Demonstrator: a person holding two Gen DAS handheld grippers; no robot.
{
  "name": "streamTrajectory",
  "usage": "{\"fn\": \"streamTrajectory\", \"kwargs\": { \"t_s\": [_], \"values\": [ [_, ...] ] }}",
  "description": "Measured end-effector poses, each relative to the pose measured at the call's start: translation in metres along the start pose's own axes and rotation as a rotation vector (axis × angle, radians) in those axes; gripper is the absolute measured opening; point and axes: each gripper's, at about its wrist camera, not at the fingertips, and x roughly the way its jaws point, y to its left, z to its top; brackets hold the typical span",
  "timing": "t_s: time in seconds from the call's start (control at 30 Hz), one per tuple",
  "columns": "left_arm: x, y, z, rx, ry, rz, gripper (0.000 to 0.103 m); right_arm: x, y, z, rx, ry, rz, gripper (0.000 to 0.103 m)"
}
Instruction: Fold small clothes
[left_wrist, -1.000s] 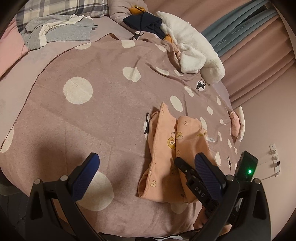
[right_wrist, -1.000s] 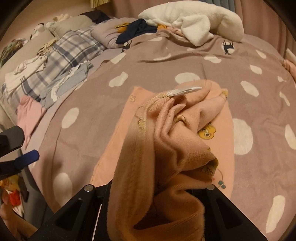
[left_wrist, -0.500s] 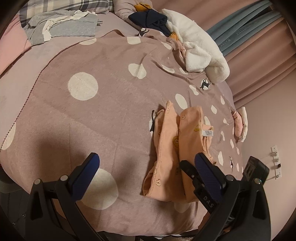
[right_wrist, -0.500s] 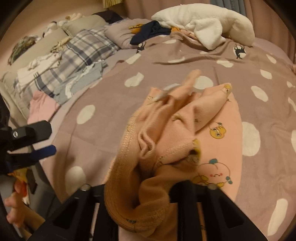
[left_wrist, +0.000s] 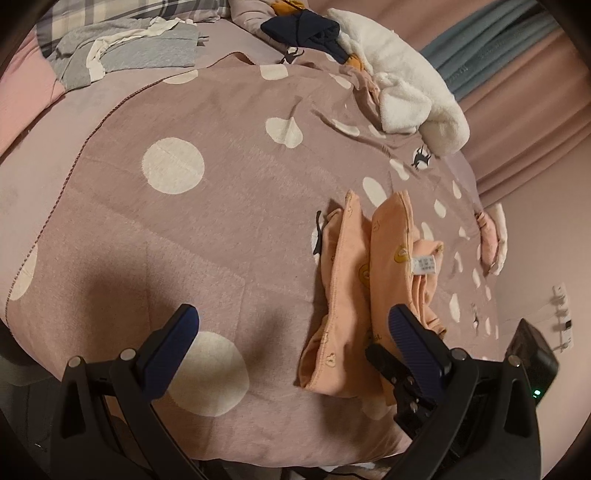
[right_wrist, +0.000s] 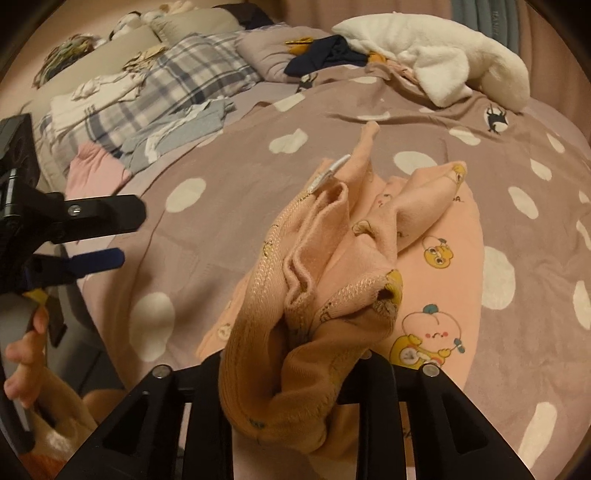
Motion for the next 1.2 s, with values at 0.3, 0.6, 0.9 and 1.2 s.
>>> {"fn": "streamTrajectory", "kwargs": {
  "t_s": [0.3, 0.6, 0.9, 1.2],
  "values": [
    [-0.001, 0.006, 0.000, -0.036, 0.000, -0.004, 0.103, -0.017, 0.006, -0.005, -0.026, -0.013, 0.210, 0.054],
    [-0.006, 0.015, 0.001, -0.069, -0.011, 0.005, 0.103, -0.017, -0.030, 0.002, 0.149, -0.018, 0.237, 0.074],
    [-0.008, 0.017, 0.001, -0.072, -0.016, 0.009, 0.103, 0.020, -0.066, 0.037, 0.430, -0.056, 0.333, 0.082],
    [-0.013, 0.022, 0.001, -0.094, -0.028, 0.036, 0.103, 0.017, -0.018, 0.051, 0.308, -0.069, 0.561, 0.082]
  ]
}}
